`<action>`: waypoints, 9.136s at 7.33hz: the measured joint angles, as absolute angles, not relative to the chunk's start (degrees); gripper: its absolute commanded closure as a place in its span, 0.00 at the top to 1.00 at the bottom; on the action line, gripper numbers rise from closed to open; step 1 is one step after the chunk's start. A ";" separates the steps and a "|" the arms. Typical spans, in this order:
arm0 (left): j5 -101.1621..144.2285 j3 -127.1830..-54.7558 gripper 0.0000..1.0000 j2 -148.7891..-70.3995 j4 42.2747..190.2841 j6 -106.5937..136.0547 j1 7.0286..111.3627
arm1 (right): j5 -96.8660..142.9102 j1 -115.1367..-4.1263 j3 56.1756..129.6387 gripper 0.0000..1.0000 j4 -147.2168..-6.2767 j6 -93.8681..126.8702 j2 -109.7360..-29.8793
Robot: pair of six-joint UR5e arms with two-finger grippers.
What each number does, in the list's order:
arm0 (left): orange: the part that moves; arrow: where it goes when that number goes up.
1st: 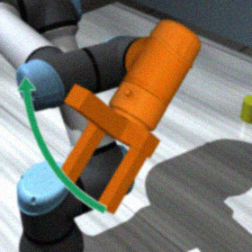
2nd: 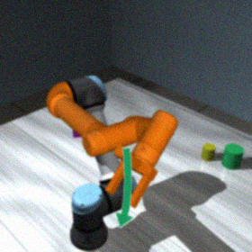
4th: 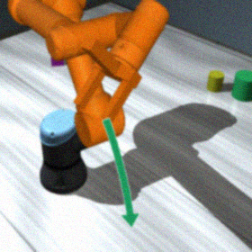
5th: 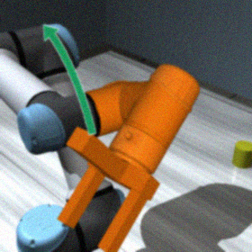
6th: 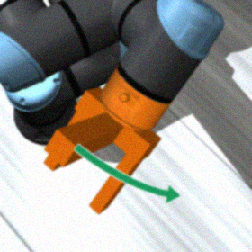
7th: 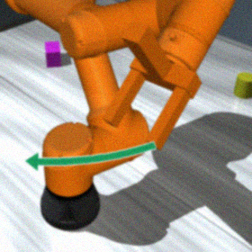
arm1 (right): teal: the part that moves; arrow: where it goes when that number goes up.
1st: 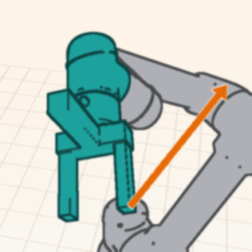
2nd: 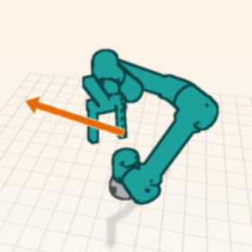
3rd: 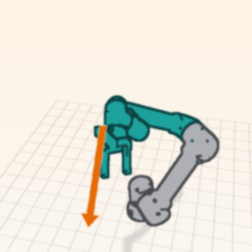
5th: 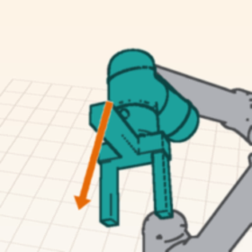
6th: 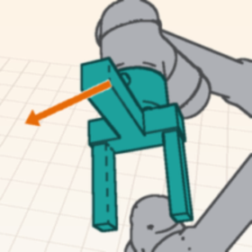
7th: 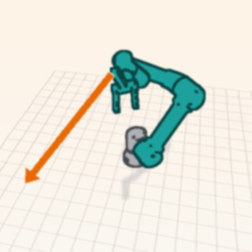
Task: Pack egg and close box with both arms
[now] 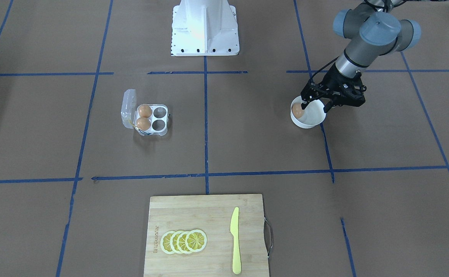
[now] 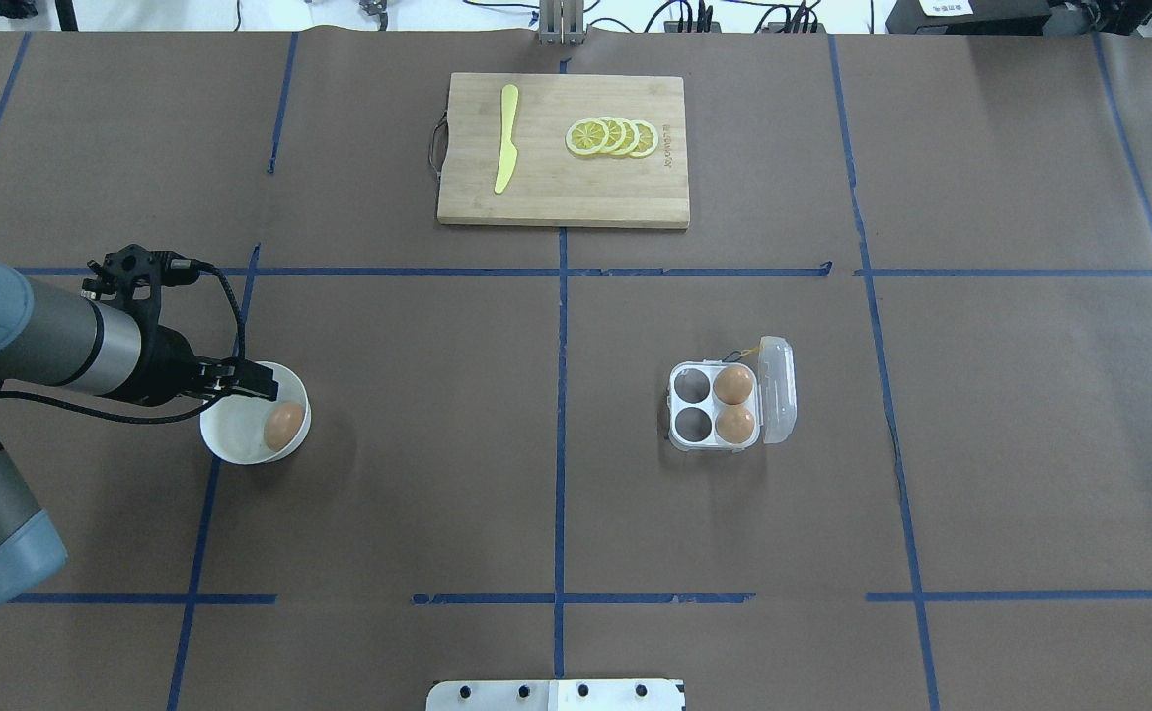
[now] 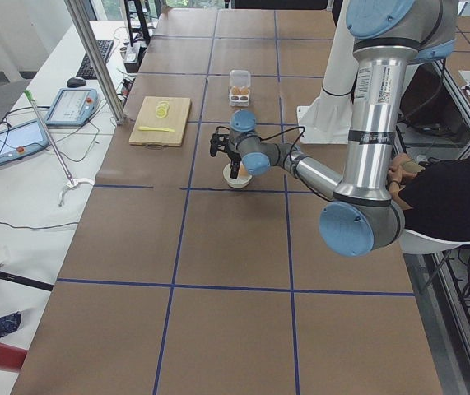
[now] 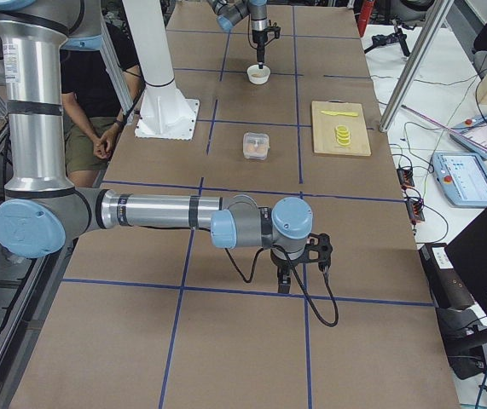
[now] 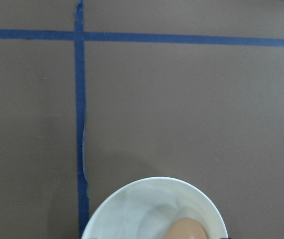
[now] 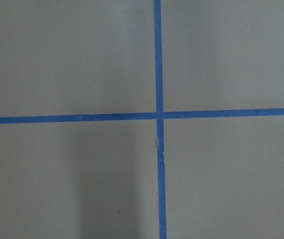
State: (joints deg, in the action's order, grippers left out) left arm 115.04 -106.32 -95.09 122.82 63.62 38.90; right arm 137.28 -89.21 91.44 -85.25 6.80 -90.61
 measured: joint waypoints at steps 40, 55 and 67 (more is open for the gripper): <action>99.15 -70.17 1.00 -142.42 141.43 73.05 21.60 | 139.30 -89.21 91.65 1.00 -85.20 6.80 -90.65; 118.74 -107.36 1.00 -117.48 101.45 50.59 55.02 | 126.09 -43.67 103.23 0.00 -52.32 72.14 -82.93; 122.59 -104.18 1.00 -98.83 101.43 15.72 72.16 | 116.52 -43.83 107.78 1.00 -91.32 60.04 -59.63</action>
State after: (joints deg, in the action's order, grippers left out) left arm 122.59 -104.18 -98.83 101.43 15.72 72.16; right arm 116.52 -43.83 107.78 -91.32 60.04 -59.63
